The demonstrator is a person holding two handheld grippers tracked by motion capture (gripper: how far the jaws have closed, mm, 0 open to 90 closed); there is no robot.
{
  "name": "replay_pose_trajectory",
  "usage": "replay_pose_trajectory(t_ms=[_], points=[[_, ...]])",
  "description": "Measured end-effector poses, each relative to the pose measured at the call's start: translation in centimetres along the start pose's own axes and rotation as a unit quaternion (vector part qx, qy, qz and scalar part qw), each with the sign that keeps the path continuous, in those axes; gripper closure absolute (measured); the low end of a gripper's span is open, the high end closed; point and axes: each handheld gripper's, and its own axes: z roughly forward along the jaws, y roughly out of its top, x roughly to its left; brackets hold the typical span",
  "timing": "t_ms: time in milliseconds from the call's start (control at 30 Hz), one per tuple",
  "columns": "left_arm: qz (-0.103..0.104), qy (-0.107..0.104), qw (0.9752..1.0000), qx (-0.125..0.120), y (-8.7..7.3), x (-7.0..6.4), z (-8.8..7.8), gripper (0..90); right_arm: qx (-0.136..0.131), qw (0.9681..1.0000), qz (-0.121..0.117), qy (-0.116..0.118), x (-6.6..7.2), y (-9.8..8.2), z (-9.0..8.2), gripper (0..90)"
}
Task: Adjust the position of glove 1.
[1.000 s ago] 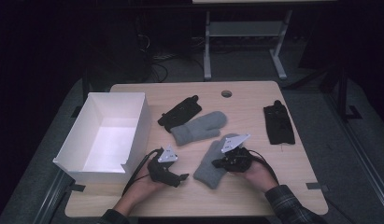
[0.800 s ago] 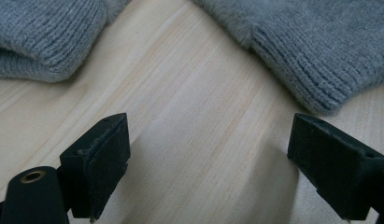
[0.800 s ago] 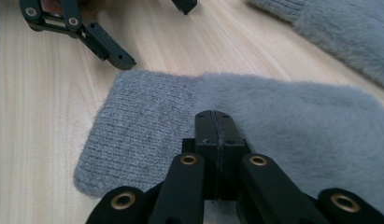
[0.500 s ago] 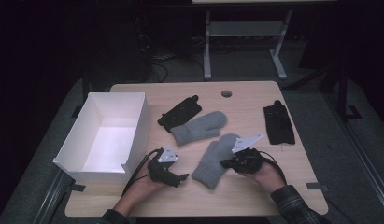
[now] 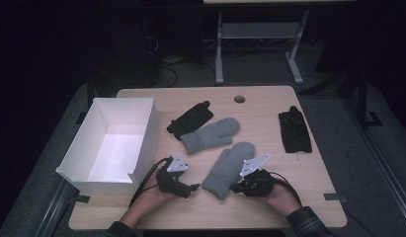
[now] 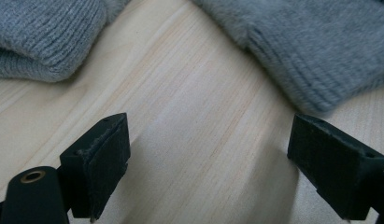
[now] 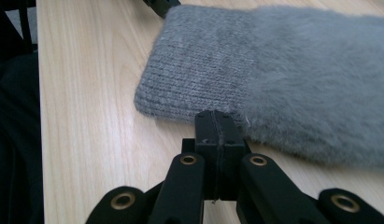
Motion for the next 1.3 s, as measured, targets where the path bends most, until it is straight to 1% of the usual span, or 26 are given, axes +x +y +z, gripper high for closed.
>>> replay_pose_trajectory(t_ms=[33,167,200,233,300,367,400,433,500,567,633,733,767,833,867,933,967,1000,1033,1067,1100,1133,1167,1200,1233,1300], points=[[0.000,0.000,1.0000,0.000,0.0,0.0,0.0,12.4,-0.001,1.0000,0.003,0.002,0.1,0.1,0.1,90.0],[-0.001,-0.001,1.0000,0.000,0.0,0.0,0.0,12.4,-0.004,1.0000,-0.005,0.000,-0.1,0.6,0.5,90.0],[-0.002,0.000,1.0000,-0.001,0.0,0.0,0.0,12.4,-0.011,0.9999,0.008,0.005,0.0,0.9,0.5,90.0],[-0.002,-0.001,1.0000,-0.001,0.0,0.0,0.0,12.4,-0.012,0.9999,0.000,0.004,-0.2,1.1,0.5,90.0],[-0.001,-0.001,1.0000,-0.001,0.0,0.0,0.0,12.4,-0.013,0.9999,-0.005,0.004,-0.3,1.5,0.7,90.0],[-0.003,-0.001,1.0000,0.007,0.0,-0.1,-0.2,12.8,-0.011,0.9999,-0.010,0.000,-0.3,1.5,0.8,90.0],[-0.003,-0.002,0.9999,0.012,0.0,-0.3,-0.4,12.9,-0.011,0.9999,-0.005,0.002,-0.2,1.5,0.8,90.0],[0.000,-0.002,0.9998,0.019,0.0,-0.4,-0.6,12.9,-0.011,0.9999,-0.008,0.001,-0.3,1.4,0.8,90.0],[0.000,-0.001,0.9996,0.027,-0.3,-0.8,-1.0,12.9,-0.010,0.9999,0.001,0.003,-0.1,1.3,0.8,90.0],[0.000,0.000,0.9994,0.034,-0.4,-0.9,-1.3,12.9,-0.010,0.9999,0.001,0.004,-0.1,1.3,0.8,90.0],[0.001,-0.001,0.9994,0.034,-0.5,-0.8,-1.4,12.8,-0.012,0.9999,-0.005,0.003,-0.2,1.5,1.1,90.0],[0.003,-0.001,0.9996,0.030,-0.5,-0.7,-1.3,12.7,-0.012,0.9999,-0.008,0.005,-0.1,2.1,1.7,90.0],[0.003,-0.002,0.9996,0.028,-0.5,-0.7,-1.2,12.6,-0.012,0.9998,-0.015,0.001,-0.1,2.3,1.9,90.0],[0.005,-0.003,0.9996,0.029,-0.5,-0.7,-1.3,12.6,-0.013,0.9998,-0.016,0.001,0.0,2.7,2.3,90.0],[0.006,-0.003,0.9996,0.028,-0.5,-0.7,-1.3,12.6,-0.011,0.9997,-0.023,-0.002,0.0,2.8,2.3,90.0],[0.004,-0.003,0.9996,0.028,-0.5,-0.7,-1.3,12.7,-0.014,0.9996,-0.023,-0.003,0.0,2.6,1.8,84.8],[0.001,-0.001,0.9996,0.027,-0.5,-0.8,-1.2,12.7,-0.014,0.9996,-0.021,-0.008,0.0,2.3,1.5,80.6],[0.000,-0.001,0.9996,0.029,-0.4,-0.8,-1.2,12.9,-0.014,0.9996,-0.018,-0.017,0.0,1.9,1.1,78.9],[-0.001,-0.003,0.9995,0.033,-0.3,-0.7,-1.2,13.2,-0.018,0.9996,-0.008,-0.020,-0.1,1.4,0.7,75.5],[-0.007,-0.009,0.9995,0.030,-0.2,-0.7,-1.1,13.2,-0.021,0.9995,0.001,-0.023,-0.2,0.9,0.2,70.4],[-0.012,-0.013,0.9993,0.032,0.0,-0.6,-1.1,13.2,-0.024,0.9992,0.005,-0.031,-0.4,0.5,-0.3,64.0],[-0.015,-0.015,0.9993,0.031,0.1,-0.7,-1.1,13.2,-0.033,0.9984,0.014,-0.045,-0.6,-0.1,-0.8,54.2],[-0.017,-0.015,0.9994,0.028,0.2,-0.8,-1.1,13.2,-0.036,0.9977,0.018,-0.054,-0.7,-0.4,-1.0,49.7],[-0.013,-0.011,0.9994,0.029,0.3,-0.9,-1.2,13.2,-0.040,0.9970,0.023,-0.063,-1.0,-0.9,-1.4,45.5],[-0.013,-0.011,0.9996,0.024,0.5,-0.9,-1.3,13.3,-0.043,0.9961,0.027,-0.072,-1.3,-1.3,-1.7,41.5],[-0.023,-0.013,0.9996,0.011,0.9,-0.8,-1.4,13.6,-0.049,0.9941,0.036,-0.090,-1.8,-2.3,-2.2,34.0]])
